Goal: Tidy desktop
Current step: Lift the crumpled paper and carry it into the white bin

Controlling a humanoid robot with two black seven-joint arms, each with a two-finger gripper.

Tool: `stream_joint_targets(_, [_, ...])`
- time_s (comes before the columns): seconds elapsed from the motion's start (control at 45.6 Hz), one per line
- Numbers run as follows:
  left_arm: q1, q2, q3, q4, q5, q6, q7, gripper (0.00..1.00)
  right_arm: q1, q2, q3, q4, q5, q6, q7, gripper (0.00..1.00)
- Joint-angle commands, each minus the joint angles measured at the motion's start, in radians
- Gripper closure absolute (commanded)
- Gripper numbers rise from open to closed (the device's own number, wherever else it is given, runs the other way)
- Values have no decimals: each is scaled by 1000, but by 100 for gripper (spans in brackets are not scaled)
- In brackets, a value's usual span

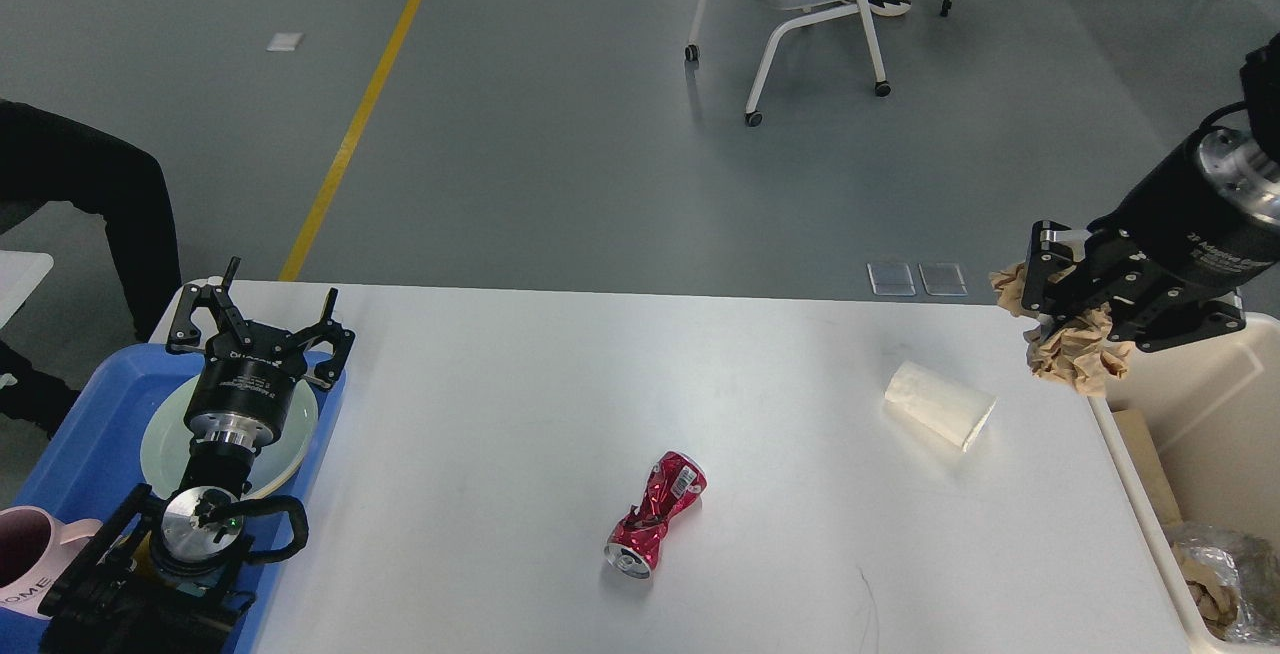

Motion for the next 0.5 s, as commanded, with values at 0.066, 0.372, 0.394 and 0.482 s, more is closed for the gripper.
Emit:
stream_joint_targets(0.066, [0, 1, 0, 0, 0, 0, 0, 4, -36, -39, -45, -24, 3, -83, -5, 100])
stream_joint_targets(0.372, [0, -1, 2, 0, 0, 0, 0, 4, -387, -322, -50, -275, 19, -287, -15, 100])
stream_joint_targets(0.394, [0, -1, 0, 0, 0, 0, 0, 4, -420, -335, -41, -295, 19, -310, -15, 100])
stream_joint_targets(0.482, [0, 1, 2, 0, 0, 0, 0, 4, -643, -401, 43, -387, 20, -519, -15, 100])
